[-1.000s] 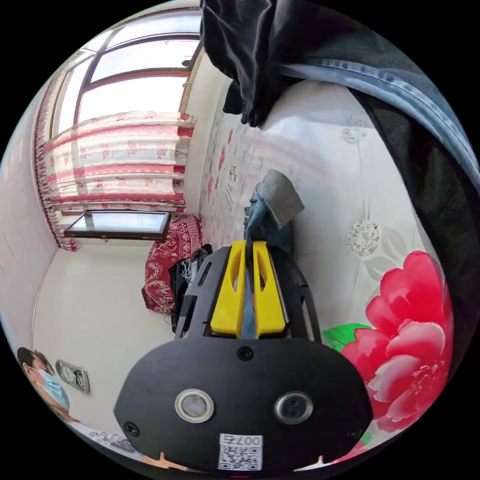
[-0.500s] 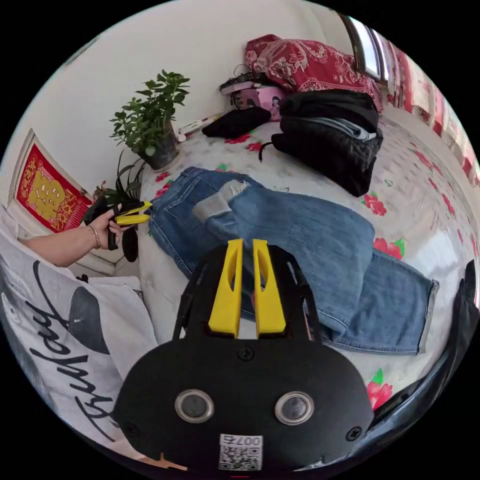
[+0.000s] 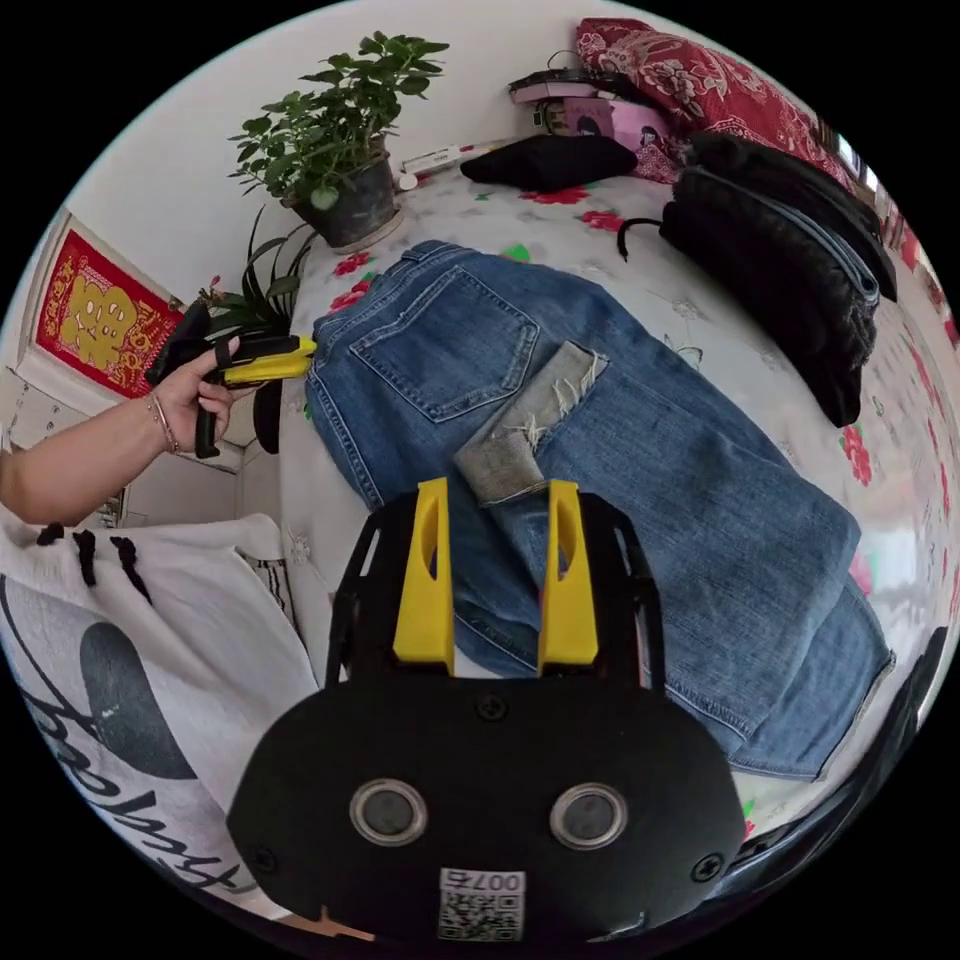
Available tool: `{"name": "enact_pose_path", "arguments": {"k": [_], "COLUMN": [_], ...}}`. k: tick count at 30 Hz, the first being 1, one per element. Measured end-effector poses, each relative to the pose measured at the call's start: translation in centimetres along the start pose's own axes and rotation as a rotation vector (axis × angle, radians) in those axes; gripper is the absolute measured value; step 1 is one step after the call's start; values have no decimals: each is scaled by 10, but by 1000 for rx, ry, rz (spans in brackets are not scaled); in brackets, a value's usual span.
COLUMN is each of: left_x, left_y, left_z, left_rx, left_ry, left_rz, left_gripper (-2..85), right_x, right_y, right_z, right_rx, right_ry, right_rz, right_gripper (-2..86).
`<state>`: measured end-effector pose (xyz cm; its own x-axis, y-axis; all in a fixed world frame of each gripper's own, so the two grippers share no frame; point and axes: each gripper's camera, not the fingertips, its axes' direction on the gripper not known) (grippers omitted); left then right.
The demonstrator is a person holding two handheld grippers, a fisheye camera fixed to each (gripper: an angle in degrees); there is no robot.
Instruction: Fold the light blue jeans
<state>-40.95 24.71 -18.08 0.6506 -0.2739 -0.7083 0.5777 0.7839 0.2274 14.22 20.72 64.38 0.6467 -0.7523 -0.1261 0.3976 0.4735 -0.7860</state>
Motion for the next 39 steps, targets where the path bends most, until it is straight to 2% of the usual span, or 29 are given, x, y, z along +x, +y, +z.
{"name": "enact_pose_path", "arguments": {"k": [1,3,6,8,9,11,14,17,20,24,27,34,37,39], "left_x": [1,1,3,3,3,0,1,8,14,14,17,25,27,27], "left_y": [-2,-6,-10,-11,-11,-12,-13,-15,-17,-16,-14,-17,-18,-18], "left_z": [-2,-4,-9,-12,-13,-15,-17,-18,-19,-21,-20,-13,-10,-8], "left_rx": [-10,-30,-39,-39,-38,-34,-29,-31,-30,-10,2,7,6,8], "left_ry": [-6,2,7,12,16,32,37,8,-18,-23,-36,-76,-89,-97], "left_rz": [-10,-31,-46,-38,-40,-62,-85,-72,-45,-76,-82,-89,-81,-73], "left_gripper": [42,25,10,5,4,2,1,-1,-4,-9,-9,-9,-9,-9], "right_x": [14,45,116,187,205,279,355,403,416,433,456,530,506,486], "right_y": [-5,-3,31,91,110,197,308,403,470,499,487,453,448,451], "right_z": [10,0,-75,-151,-169,-221,-241,-225,-203,-188,-203,-218,-265,-283], "right_rx": [-47,-5,285,535,593,760,854,827,925,982,952,742,942,965], "right_ry": [-13,-50,-98,-116,-107,-64,-29,-48,-100,-138,-35,-43,46,142], "right_rz": [32,107,289,475,526,772,1092,1376,1542,1605,1542,1427,1209,1148], "right_gripper": [41,20,5,3,2,6,24,48,68,76,75,22,11,14]}}
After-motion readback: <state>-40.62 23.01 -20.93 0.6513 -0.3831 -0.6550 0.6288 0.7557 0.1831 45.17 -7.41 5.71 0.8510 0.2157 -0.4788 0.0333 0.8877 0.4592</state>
